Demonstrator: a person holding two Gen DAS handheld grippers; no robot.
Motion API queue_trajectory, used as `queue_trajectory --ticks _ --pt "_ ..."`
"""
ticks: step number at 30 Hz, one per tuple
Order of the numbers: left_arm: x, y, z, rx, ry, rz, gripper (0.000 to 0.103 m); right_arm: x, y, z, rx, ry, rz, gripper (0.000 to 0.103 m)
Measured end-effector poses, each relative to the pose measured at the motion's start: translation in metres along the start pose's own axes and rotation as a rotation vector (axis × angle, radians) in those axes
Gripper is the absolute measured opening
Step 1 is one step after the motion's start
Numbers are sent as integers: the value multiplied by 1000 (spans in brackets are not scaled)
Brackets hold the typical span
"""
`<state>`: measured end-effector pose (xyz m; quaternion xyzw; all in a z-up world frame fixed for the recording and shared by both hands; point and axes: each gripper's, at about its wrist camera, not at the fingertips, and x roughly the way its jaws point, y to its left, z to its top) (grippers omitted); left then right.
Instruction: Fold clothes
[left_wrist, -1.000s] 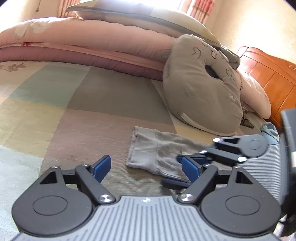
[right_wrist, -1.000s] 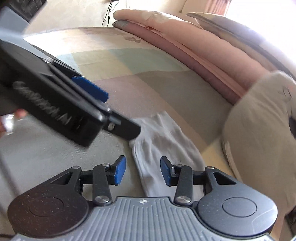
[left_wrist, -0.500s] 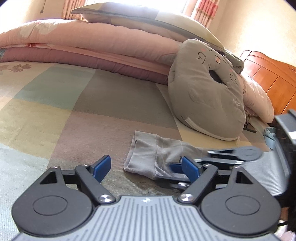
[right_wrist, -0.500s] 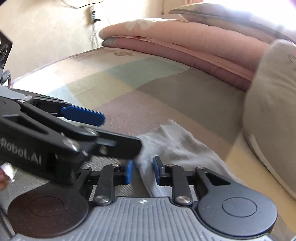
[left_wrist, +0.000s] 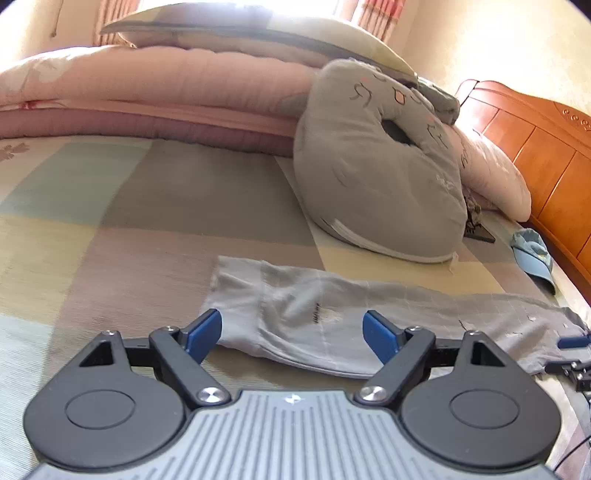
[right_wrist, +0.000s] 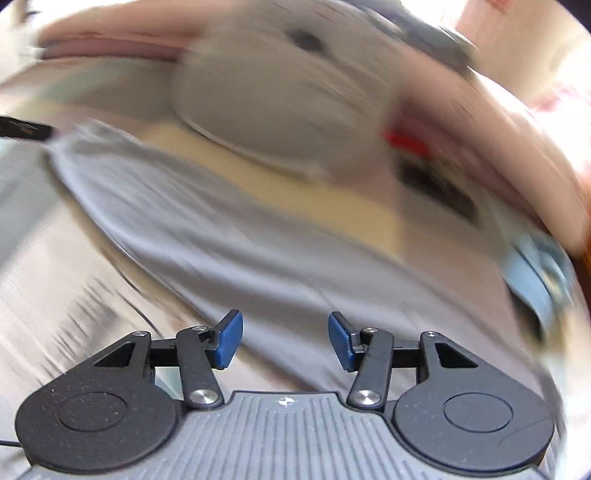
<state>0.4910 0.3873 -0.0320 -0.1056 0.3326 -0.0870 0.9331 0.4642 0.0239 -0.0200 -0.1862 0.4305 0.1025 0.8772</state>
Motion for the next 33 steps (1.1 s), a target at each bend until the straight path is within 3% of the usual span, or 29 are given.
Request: queue_trajectory --ticks 2,7,13,20,23,26,27,31,33 --pt "7 -10 -2 22 20 -12 84 -1 -9 -16 -17 41 -40 57" --pt "15 -32 -6 93 43 -37 84 11 11 -27 -232 62 -143 54" --pt "14 -32 -7 89 44 -17 84 6 5 10 -119 -17 -7 54" --pt "12 -31 -6 90 39 -6 84 32 -16 50 120 4 129 54" --pt "14 -31 -6 93 45 -6 84 55 -16 68 142 26 142 54" --pt "15 -31 -7 96 47 0 84 84 -12 78 154 111 170 55" --pt "15 -31 -7 97 48 2 84 92 -10 79 158 131 170 61" --pt "14 -31 -7 96 43 -4 84 104 5 95 211 93 207 65" --pt "14 -31 -7 98 44 -3 84 106 27 106 173 67 255 69"
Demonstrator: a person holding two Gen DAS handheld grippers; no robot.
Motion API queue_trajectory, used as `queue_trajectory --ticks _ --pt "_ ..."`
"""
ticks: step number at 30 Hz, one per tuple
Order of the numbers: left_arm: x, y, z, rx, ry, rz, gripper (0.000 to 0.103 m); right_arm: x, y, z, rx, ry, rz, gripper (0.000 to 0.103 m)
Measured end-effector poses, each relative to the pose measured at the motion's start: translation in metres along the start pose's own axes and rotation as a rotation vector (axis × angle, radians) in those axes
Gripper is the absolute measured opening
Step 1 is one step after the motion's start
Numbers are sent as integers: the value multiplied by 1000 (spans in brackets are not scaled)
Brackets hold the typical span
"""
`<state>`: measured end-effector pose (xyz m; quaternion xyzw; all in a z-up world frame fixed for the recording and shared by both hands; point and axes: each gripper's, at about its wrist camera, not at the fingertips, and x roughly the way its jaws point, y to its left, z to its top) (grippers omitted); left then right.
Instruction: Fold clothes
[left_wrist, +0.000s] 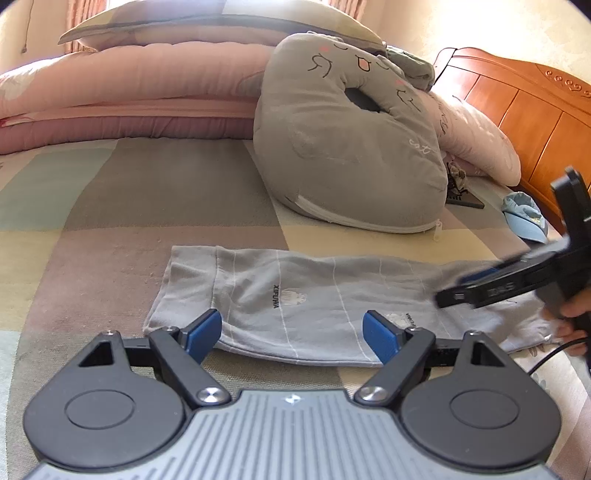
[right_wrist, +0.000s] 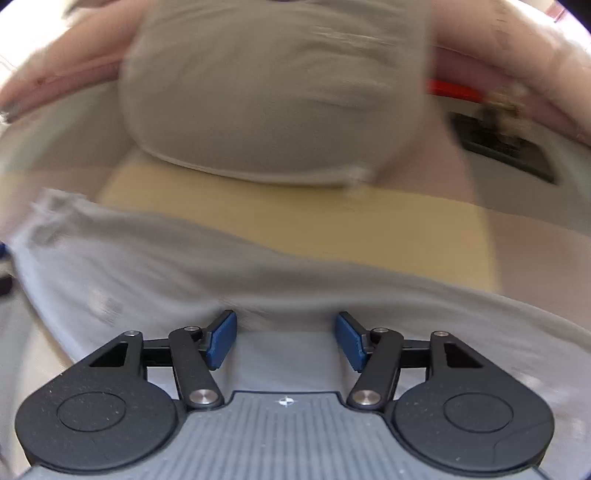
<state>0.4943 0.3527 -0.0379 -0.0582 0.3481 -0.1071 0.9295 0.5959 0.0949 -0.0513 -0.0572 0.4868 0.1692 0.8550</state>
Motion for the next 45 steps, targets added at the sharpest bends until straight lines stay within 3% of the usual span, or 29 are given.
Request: queue_trajectory --ticks 5,9,15,23,27,30,36,40,42,45 --pt "-1 6 0 -17 -2 11 84 8 58 17 -197 -20 28 68" --pt "-2 10 0 -30 -5 21 84 -9 66 27 -184 -78 67 68" --pt "-3 13 1 -32 -9 28 84 9 90 43 -218 -108 8 68" --pt "-4 20 0 -50 -11 43 84 -13 69 19 -289 -103 36 69" --pt "-3 19 0 -61 -22 46 84 -25 58 7 -325 -101 50 74" --pt "4 7 0 -8 1 79 84 -34 45 -7 -339 -96 54 82" --pt "23 -27 1 158 21 203 84 -68 -33 -88 -213 -53 -10 84" --pt "34 -36 7 225 125 181 84 -79 -70 -125 -137 -43 -31 85" --pt "32 -45 17 286 127 197 84 -76 -75 -132 -101 -52 -22 85" --pt "35 -56 33 264 120 92 84 -77 -79 -142 -105 -80 2 93"
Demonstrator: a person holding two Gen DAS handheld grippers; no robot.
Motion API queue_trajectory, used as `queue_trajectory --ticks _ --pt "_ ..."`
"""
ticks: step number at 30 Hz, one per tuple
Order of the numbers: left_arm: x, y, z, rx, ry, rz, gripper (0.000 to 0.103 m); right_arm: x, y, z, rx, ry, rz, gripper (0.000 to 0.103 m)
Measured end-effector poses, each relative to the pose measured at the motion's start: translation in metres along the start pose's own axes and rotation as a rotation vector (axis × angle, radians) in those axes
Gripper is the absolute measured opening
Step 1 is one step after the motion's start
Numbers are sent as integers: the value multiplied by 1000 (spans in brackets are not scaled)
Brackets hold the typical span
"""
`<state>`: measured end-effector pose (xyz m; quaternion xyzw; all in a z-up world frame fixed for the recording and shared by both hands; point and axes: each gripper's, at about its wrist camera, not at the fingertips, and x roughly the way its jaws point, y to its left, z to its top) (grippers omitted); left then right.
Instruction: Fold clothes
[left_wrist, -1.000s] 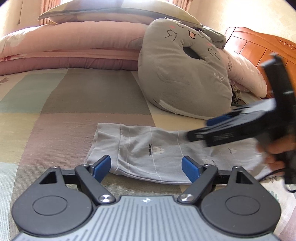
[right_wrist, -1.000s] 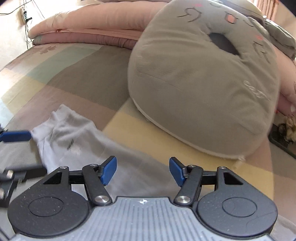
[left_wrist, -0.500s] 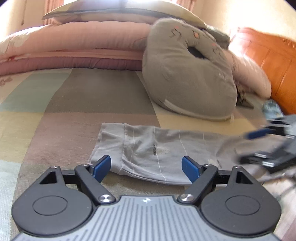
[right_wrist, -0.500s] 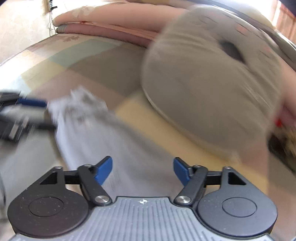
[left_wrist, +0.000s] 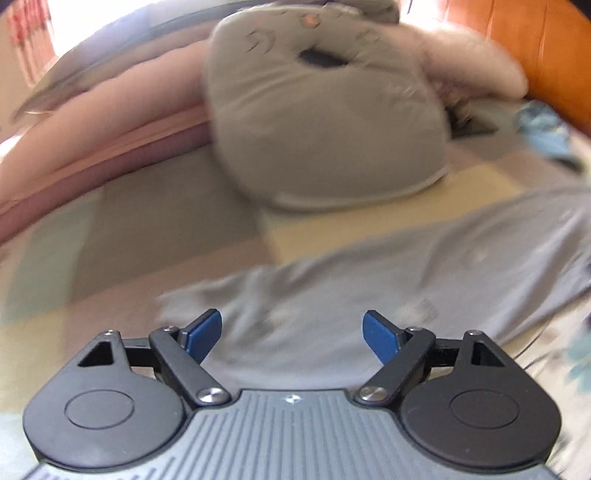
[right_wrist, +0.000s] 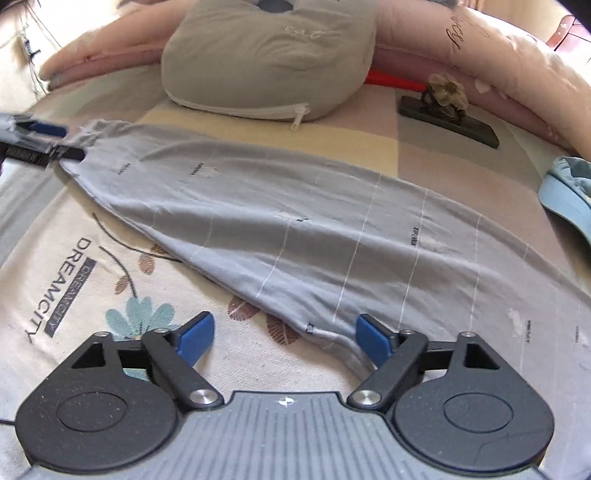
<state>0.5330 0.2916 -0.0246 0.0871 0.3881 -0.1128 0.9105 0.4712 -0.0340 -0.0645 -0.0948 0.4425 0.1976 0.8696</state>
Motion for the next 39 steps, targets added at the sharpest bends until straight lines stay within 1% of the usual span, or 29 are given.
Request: queue_trajectory --ticks 2,6,7,9,10,11,12,15,17,19,21,24,26,28,29,30,33,35,39 --pt "14 -2 8 -35 19 -124 84 0 3 -3 -35 -12 -4 94" --pt "45 7 7 -81 62 -32 84 0 -1 -4 -19 -20 21 97" --pt "49 14 4 -101 60 12 86 -1 -2 -5 -23 -21 27 97" --pt "48 33 -2 -183 45 -9 87 -3 -5 -7 -30 -22 39 97" --pt "47 38 -3 -189 53 38 87 -5 -7 -8 -28 -20 39 97" --pt "44 39 -2 -170 67 98 87 -8 -10 -9 -19 -15 34 97" --pt "41 39 -1 -152 71 110 87 -11 -12 -10 -10 -11 29 97" --pt "33 24 6 -104 104 183 85 -24 -24 -12 41 -15 38 97" --pt "23 -1 10 -24 69 193 85 -32 -31 -9 62 -36 47 97" --pt "20 -27 12 23 58 91 86 -36 -33 -4 63 -63 70 97" --pt "25 -39 8 15 66 55 86 -33 -29 3 46 -82 118 97" --pt "33 -58 3 2 78 2 86 -19 -18 11 -5 -117 154 97" --pt "38 -70 -1 -6 86 -32 88 -4 -15 13 -29 -92 162 97" --pt "34 -70 -7 -27 76 -9 89 7 -18 8 -26 -43 177 98" --pt "33 -68 -9 -40 75 7 92 7 -19 3 -28 -25 188 99" --pt "32 -68 -9 -48 77 17 94 3 -19 -2 -40 -17 200 103" --pt "30 -67 -8 -73 82 47 94 -11 -17 -13 -99 11 232 103" --pt "32 -80 2 -94 91 74 93 -19 -29 -16 -78 9 216 102" --pt "17 -120 19 -73 23 -50 93 -33 -64 -19 13 -13 158 103"
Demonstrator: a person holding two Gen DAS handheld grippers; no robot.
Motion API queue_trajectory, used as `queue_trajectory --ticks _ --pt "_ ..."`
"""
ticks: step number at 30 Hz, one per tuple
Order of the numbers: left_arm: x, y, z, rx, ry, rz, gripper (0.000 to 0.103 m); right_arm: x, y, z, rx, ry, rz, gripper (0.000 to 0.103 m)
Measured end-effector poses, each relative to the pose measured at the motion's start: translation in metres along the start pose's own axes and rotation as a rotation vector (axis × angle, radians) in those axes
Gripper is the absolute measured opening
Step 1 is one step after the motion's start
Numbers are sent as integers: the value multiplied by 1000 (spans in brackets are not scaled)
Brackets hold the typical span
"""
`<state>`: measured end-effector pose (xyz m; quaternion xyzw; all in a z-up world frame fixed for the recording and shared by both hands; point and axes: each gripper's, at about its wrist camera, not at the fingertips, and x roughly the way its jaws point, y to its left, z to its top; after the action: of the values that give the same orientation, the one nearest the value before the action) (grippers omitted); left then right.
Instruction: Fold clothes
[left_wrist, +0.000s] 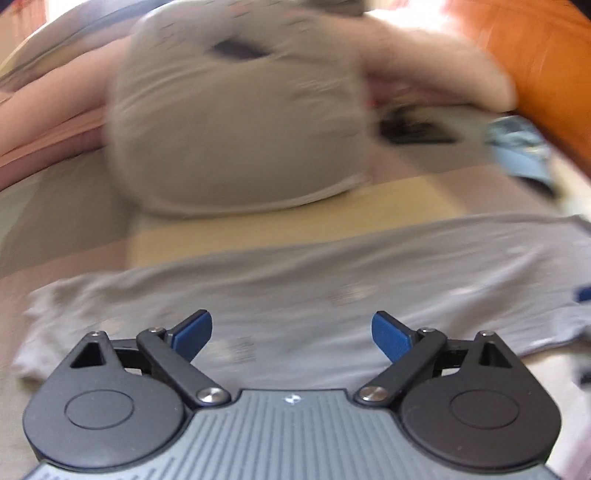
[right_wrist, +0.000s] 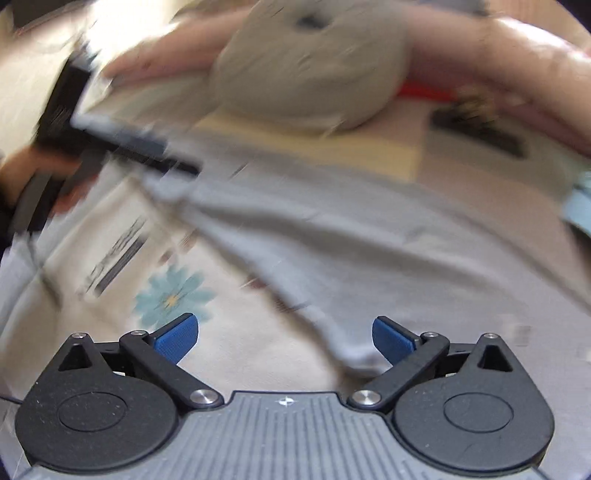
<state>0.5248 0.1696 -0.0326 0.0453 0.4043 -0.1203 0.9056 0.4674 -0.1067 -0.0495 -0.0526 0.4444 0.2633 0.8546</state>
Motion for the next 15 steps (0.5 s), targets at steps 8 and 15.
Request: queue_trajectory --ticks 8,15 --pt "23 -104 35 89 27 -353 93 -9 -39 -25 98 -3 -24 103" --pt "61 -143 44 -51 120 -576 93 -9 -38 -36 79 -48 -43 103"
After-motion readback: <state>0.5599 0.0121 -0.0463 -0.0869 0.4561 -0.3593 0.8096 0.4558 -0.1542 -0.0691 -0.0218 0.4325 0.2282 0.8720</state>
